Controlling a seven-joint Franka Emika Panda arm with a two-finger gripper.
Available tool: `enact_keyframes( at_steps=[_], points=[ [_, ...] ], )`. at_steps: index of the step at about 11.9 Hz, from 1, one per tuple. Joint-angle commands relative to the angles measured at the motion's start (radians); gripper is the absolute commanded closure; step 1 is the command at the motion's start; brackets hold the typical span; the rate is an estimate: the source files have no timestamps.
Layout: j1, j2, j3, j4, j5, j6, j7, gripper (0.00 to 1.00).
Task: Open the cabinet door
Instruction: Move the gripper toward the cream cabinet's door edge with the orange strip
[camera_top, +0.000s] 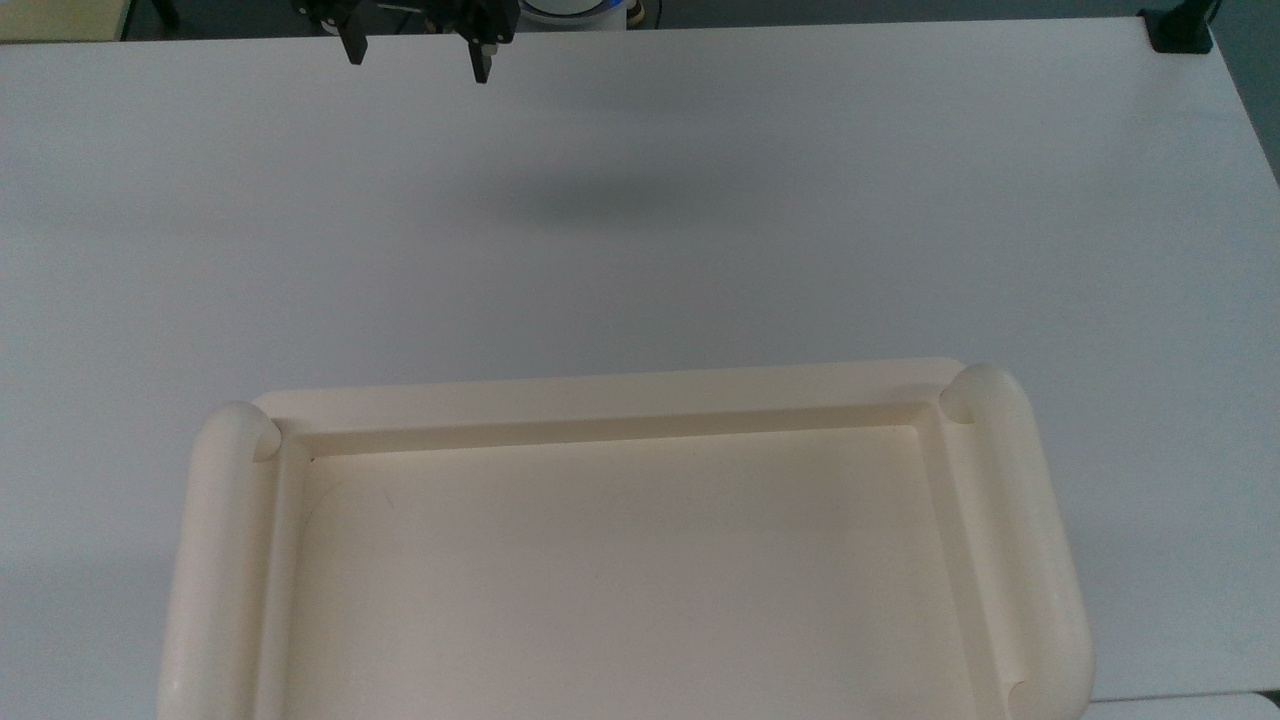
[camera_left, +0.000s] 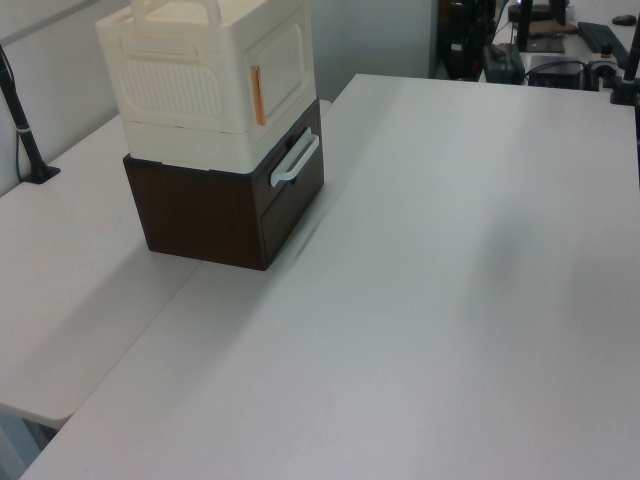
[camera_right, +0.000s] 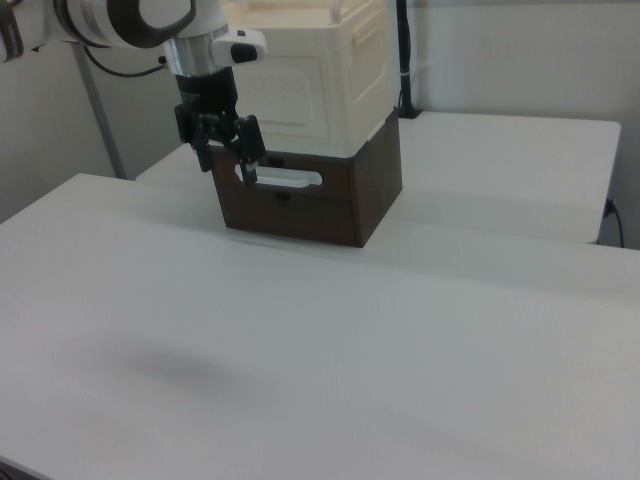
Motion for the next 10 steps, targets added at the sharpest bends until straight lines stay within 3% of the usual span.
enact_keyframes(
  at_steps=[1, 3, 5, 6, 10],
  points=[
    [0.062, -0.010, -0.029, -0.022, 0.034, 0.021, -0.042, 0.00],
    [0.133, -0.004, -0.030, -0.017, 0.037, 0.070, -0.026, 0.04],
    [0.235, 0.053, -0.087, 0.023, 0.087, 0.199, -0.028, 0.13],
    [0.263, 0.065, -0.087, 0.035, 0.115, 0.268, -0.019, 0.14],
    [0.364, 0.197, -0.091, 0.124, 0.072, 0.625, 0.124, 0.23]
  ],
)
